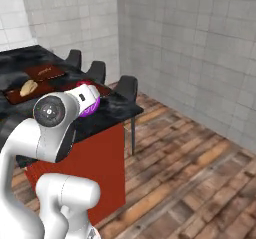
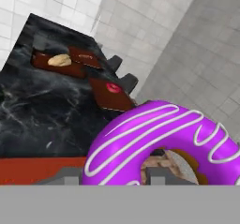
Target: Take the donuts from the fridge and place them on the empty tray on the dining counter.
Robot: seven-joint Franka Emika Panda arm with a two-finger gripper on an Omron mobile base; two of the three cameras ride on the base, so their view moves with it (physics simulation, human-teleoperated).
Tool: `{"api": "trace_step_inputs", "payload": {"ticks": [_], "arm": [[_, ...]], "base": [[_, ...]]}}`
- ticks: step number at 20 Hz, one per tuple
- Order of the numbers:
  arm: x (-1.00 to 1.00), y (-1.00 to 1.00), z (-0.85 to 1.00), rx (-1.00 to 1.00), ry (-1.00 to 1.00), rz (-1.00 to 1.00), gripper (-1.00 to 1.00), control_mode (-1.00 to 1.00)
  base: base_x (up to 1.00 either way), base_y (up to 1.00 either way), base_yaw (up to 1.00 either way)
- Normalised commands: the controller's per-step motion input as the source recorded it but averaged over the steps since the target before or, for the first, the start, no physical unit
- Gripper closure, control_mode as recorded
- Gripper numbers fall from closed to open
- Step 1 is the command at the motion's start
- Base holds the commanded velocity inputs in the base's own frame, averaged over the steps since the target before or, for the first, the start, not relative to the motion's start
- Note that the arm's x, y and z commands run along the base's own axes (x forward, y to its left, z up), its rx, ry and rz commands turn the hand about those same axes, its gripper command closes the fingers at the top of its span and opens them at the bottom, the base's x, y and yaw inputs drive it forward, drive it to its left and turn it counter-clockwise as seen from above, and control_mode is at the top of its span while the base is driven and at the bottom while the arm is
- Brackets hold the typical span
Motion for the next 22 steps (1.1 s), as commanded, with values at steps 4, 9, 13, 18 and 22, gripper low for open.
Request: {"api": "trace_step_inputs", "payload": {"ticks": [4, 9, 13, 18, 22], "arm": [[0.00, 0.00, 0.00, 0.00, 0.00, 0.00, 1.00, 1.00], [0.00, 0.00, 0.00, 0.00, 0.00, 0.00, 1.00, 1.00], [0.00, 0.00, 0.00, 0.00, 0.00, 0.00, 1.00, 1.00], [0.00, 0.00, 0.00, 0.00, 0.00, 0.00, 1.00, 1.00], [0.00, 0.00, 0.00, 0.00, 0.00, 0.00, 1.00, 1.00]], "base": [[1.00, -0.35, 0.41], [1.00, -0.06, 0.54], [1.00, -0.07, 0.60], [1.00, -0.34, 0.61], [1.00, -0.47, 0.60]]}}
